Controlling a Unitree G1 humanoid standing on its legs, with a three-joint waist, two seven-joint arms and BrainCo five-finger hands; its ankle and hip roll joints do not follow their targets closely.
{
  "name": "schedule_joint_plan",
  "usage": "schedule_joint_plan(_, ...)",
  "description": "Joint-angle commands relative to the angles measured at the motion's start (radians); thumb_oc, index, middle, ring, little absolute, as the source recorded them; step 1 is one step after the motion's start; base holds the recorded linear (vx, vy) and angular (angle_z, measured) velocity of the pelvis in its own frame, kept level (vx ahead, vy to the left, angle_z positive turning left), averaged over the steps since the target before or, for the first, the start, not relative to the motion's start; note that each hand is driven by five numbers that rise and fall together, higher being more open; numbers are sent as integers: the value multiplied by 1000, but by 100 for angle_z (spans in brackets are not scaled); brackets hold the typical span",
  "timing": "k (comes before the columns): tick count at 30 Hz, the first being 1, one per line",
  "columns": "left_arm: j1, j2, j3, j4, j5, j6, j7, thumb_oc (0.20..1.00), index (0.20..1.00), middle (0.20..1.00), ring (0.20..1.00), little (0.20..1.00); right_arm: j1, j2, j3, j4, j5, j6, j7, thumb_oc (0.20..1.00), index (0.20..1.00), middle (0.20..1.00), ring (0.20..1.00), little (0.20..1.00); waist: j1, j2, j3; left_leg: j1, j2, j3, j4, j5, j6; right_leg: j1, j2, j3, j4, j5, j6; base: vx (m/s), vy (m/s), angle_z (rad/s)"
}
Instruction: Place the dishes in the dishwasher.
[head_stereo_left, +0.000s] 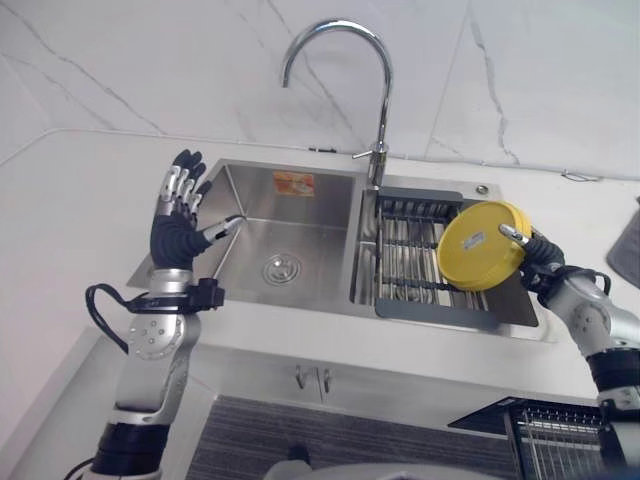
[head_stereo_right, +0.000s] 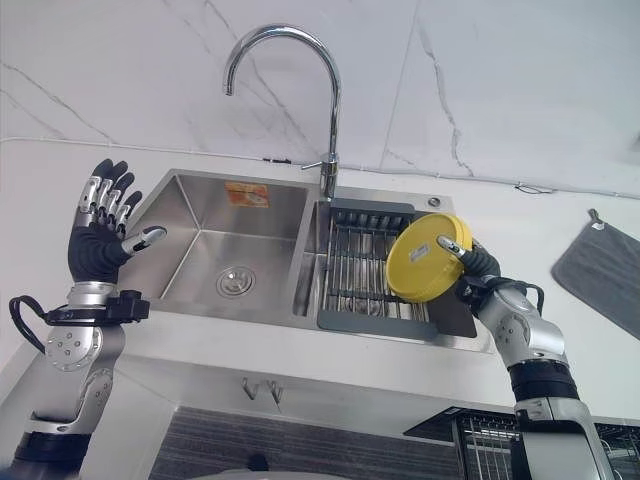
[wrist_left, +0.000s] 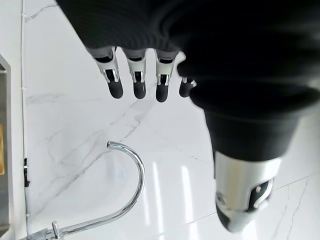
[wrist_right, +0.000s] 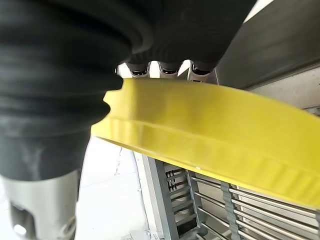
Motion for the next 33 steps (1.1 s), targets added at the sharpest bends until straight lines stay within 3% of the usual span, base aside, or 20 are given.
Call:
schedule_joint_plan(1, -77, 54, -37, 17, -36, -32, 5, 1000, 1000, 1000, 1000, 1000, -128, -72, 40, 37, 35, -44, 6, 1000, 1000, 1000, 1000, 1000, 32, -5, -37, 74, 36, -3, 1, -88, -43, 22, -14, -52, 0, -23, 16, 0, 0, 0)
schedule_joint_plan(6, -84, 55, -42, 20, -40, -22, 5, 1000, 1000, 1000, 1000, 1000, -151, -71, 50, 87, 98, -7, 43, 1000, 1000, 1000, 1000, 1000, 37, -6, -39, 73, 36, -5, 1, -88, -44, 22, -15, -56, 0, -24, 14, 0, 0, 0)
schedule_joint_plan(7, -87, 56, -45, 27, -43, -25, 2, 1000, 1000, 1000, 1000, 1000, -158, -73, 50, 107, 107, -22, 40, 526, 526, 526, 526, 526, 39, -6, -39, 74, 36, -7, 1, -88, -44, 23, -15, -57, 0, -24, 14, 0, 0, 0)
schedule_joint_plan(8, -87, 56, -48, 28, -44, -26, 2, 1000, 1000, 1000, 1000, 1000, -163, -73, 48, 119, 102, -46, 37, 200, 200, 200, 200, 200, 41, -6, -39, 73, 35, -8, 1, -88, -44, 24, -14, -57, 0, -25, 14, 0, 0, 0)
schedule_joint_plan(13, -76, 52, -57, 26, -46, -17, 1, 1000, 1000, 1000, 1000, 1000, -179, -80, 50, 133, 69, -51, 3, 200, 200, 200, 200, 200, 45, -6, -42, 72, 36, -10, 1, -87, -44, 22, -14, -56, 0, -22, 15, 0, 3, 5)
schedule_joint_plan(18, -78, 53, -68, 24, -46, -4, 0, 1000, 1000, 1000, 1000, 1000, -184, -67, 62, 145, 118, 6, -19, 200, 200, 200, 200, 200, 46, -4, -42, 71, 35, -12, 1, -84, -42, 21, -12, -52, 0, -22, 12, 0, 0, 0)
schedule_joint_plan(25, -85, 50, -82, 22, -43, 5, 11, 1000, 1000, 1000, 1000, 1000, -171, -42, 58, 140, 102, 12, -64, 200, 200, 200, 200, 200, 44, 0, -36, 72, 34, -12, 1, -85, -41, 21, -10, -49, 0, -22, 11, 0, 0, 0)
schedule_joint_plan(33, -56, 46, -60, 15, -49, 4, -5, 1000, 1000, 1000, 1000, 1000, -98, -5, -12, 19, 230, -67, -99, 200, 200, 200, 200, 200, 26, 3, -33, 75, 40, 3, 1, -84, -41, 18, -5, -44, 0, -22, 9, 4, -14, 0)
